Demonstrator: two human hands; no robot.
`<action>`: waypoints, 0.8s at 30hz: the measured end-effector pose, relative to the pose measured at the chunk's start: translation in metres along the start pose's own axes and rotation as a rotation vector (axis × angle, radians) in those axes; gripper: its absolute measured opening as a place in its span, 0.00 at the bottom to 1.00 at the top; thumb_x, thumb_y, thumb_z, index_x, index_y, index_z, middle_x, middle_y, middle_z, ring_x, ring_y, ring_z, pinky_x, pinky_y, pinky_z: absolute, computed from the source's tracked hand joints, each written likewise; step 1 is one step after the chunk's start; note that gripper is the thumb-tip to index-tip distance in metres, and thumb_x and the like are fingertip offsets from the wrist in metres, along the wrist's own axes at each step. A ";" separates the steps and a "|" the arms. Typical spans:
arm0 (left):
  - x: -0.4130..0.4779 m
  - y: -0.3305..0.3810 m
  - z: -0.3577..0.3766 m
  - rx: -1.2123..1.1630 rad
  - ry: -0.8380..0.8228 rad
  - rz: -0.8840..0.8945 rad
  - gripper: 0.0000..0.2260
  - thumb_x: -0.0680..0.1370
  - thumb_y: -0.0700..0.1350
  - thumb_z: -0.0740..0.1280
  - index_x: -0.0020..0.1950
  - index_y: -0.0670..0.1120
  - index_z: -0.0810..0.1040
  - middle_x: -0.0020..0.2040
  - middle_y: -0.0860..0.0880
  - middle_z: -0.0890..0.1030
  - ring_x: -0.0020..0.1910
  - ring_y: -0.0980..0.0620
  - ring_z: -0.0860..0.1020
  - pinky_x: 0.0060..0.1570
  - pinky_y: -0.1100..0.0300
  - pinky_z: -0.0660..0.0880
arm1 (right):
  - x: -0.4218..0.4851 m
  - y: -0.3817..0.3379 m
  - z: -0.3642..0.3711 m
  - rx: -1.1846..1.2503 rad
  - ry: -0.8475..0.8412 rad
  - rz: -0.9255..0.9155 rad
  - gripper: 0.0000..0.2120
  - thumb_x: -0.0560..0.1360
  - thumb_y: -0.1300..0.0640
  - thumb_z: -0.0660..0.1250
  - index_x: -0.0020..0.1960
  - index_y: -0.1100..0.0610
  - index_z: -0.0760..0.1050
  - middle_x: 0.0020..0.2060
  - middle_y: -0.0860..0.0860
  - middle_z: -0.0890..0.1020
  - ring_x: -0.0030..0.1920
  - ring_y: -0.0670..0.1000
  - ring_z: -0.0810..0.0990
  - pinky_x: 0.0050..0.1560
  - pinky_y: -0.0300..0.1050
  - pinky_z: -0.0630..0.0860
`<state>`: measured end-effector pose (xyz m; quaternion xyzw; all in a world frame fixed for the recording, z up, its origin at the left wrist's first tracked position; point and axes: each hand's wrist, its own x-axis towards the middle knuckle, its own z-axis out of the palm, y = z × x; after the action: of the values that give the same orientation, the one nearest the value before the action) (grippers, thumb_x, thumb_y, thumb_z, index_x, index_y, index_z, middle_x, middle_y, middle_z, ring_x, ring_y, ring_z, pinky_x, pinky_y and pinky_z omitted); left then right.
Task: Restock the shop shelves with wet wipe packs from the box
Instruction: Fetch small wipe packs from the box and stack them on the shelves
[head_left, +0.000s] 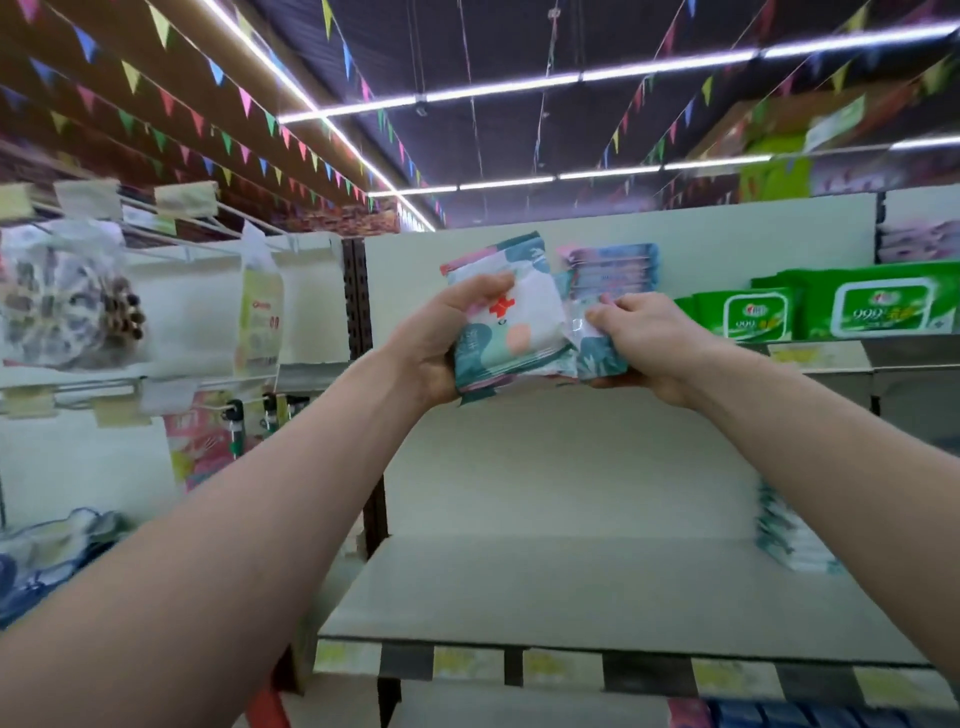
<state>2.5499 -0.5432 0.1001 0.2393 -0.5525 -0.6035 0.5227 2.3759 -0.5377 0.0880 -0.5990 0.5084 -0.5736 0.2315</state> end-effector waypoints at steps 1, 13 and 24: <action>0.007 0.004 -0.004 0.027 -0.005 0.008 0.04 0.78 0.41 0.67 0.51 0.42 0.77 0.42 0.43 0.83 0.38 0.45 0.82 0.41 0.49 0.81 | 0.007 0.000 0.007 0.003 0.010 0.002 0.10 0.80 0.56 0.60 0.45 0.59 0.75 0.48 0.63 0.81 0.43 0.58 0.80 0.53 0.63 0.77; 0.098 0.032 -0.051 0.168 0.114 0.028 0.04 0.79 0.41 0.66 0.46 0.42 0.75 0.29 0.46 0.81 0.24 0.50 0.80 0.24 0.56 0.79 | 0.098 0.001 0.039 -0.728 0.111 -0.259 0.12 0.79 0.57 0.61 0.46 0.63 0.80 0.43 0.58 0.82 0.41 0.55 0.78 0.40 0.45 0.72; 0.193 0.044 -0.066 0.350 0.252 -0.037 0.07 0.78 0.47 0.68 0.47 0.45 0.75 0.30 0.47 0.82 0.26 0.49 0.81 0.32 0.56 0.79 | 0.167 0.011 0.031 -0.967 -0.160 -0.558 0.21 0.74 0.51 0.69 0.67 0.51 0.74 0.56 0.46 0.78 0.53 0.46 0.74 0.56 0.40 0.68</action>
<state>2.5573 -0.7366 0.1778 0.4100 -0.5748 -0.4730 0.5270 2.3716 -0.6977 0.1466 -0.7904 0.5165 -0.2676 -0.1919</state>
